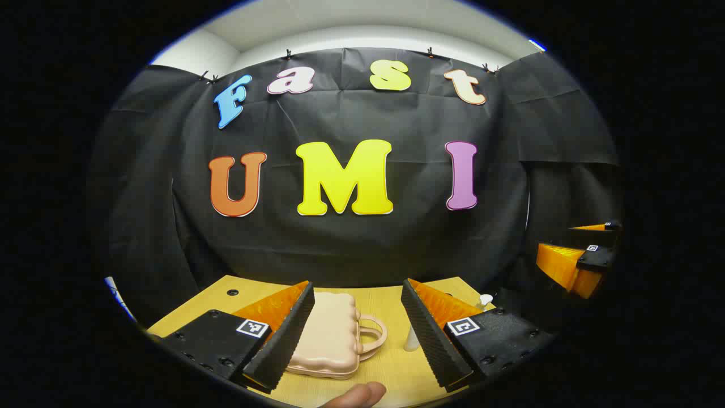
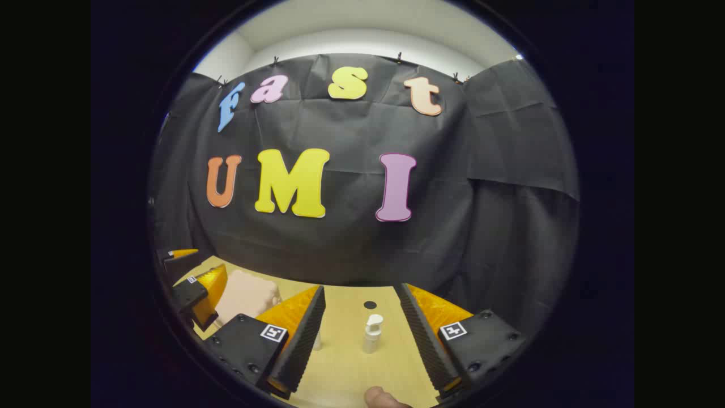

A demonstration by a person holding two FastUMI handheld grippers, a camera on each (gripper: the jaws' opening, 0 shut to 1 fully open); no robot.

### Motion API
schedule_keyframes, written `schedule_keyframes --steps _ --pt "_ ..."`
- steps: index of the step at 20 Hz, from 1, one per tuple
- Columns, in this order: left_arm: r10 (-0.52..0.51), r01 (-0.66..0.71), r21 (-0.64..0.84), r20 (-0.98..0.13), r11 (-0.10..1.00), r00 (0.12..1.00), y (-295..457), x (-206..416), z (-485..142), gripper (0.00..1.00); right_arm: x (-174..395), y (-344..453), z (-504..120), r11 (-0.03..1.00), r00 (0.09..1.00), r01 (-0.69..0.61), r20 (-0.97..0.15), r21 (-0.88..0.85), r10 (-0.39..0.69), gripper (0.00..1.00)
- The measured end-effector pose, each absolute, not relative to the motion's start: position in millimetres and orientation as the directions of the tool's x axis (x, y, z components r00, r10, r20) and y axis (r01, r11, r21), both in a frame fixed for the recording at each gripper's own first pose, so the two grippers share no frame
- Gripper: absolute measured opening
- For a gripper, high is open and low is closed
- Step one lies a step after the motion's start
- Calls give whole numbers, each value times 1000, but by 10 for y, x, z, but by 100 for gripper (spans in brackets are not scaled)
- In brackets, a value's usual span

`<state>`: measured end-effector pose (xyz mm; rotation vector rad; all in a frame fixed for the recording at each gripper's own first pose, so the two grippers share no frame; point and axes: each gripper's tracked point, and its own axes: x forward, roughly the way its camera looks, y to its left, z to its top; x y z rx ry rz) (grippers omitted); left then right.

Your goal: First open the suitcase, pack the skin care products into it, and then close the suitcase.

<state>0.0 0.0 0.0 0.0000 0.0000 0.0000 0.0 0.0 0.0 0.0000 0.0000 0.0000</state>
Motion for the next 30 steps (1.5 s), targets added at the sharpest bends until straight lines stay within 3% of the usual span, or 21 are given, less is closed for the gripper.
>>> schedule_keyframes --steps 19,24,30 --pt "25 -24 20 -32 1000 999 -87 30 -50 98 54 207 126 992 991 -125 41 3 125 79" --pt "-25 26 51 -33 998 999 -188 197 -268 98 67 -86 136 998 995 -64 74 -28 66 79" --pt "35 -6 289 -97 957 995 -88 520 -969 99 76 -433 -167 998 999 -38 33 -47 40 79"
